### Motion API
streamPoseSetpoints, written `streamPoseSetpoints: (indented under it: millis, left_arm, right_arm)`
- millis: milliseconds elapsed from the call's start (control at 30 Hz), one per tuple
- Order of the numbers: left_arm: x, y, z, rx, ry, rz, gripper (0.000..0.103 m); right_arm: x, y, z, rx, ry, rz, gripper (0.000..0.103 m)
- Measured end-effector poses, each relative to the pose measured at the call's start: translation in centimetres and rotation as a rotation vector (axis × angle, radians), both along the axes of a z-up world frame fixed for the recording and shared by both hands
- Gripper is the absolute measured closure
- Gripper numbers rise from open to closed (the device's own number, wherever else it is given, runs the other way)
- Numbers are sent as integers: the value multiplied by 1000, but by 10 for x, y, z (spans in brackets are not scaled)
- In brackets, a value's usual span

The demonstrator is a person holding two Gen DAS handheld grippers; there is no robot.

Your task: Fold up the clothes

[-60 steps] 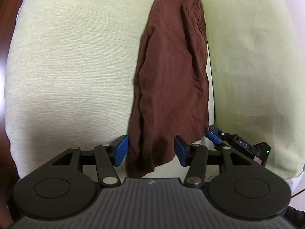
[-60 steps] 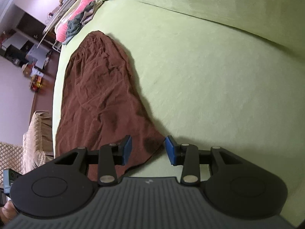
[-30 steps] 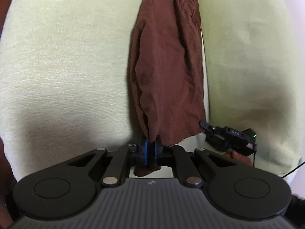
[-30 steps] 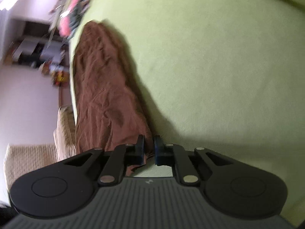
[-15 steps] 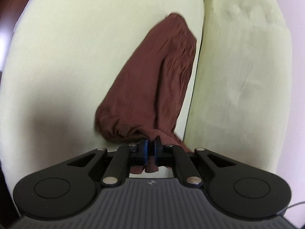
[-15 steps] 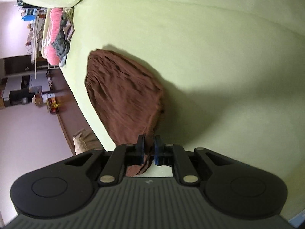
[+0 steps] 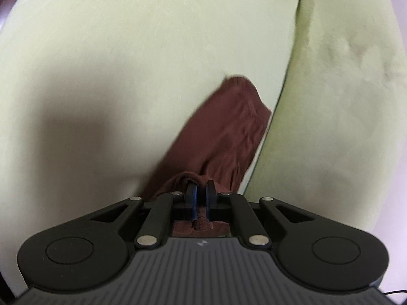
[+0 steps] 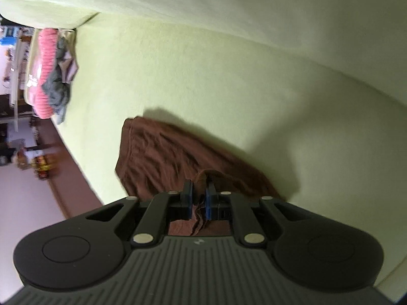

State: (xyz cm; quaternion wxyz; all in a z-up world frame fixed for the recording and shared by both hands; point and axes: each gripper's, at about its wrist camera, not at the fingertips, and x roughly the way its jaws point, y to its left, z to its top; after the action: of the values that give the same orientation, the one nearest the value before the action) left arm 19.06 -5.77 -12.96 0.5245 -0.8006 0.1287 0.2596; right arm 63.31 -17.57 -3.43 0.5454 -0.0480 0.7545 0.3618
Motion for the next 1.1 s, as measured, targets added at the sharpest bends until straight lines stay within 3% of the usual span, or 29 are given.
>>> streamPoseSetpoints:
  millis: [400,800,933,1000,1033,1067,1100]
  left_arm:
    - [-8,45,-27,-37,-6,89,100]
    - [-5,60,-35,-14,-21,99,100]
    - [-4,68,-36,-4,-25,92,98]
    - [-5,72,-34,10,-30,112,83]
    - [-8,73,-31,21,-30,131,67]
    - [-11,75,-27,34,-27,154,58]
    - [-14,76,-24,46,-24,175,58]
  right_arm:
    - [-13,95,-26,-44,-104,86,96]
    - [-17,123,-42,-29,-126,101,95]
    - [-19,128,-44,37,-144,106,89]
    - [-17,130,-41,93,-152,81,82]
    - [-16,131,-38,122,-157,71,82]
    - [-16,131,-36,144,-165,69,81]
    - [-17,132,-32,168,-177,67,80]
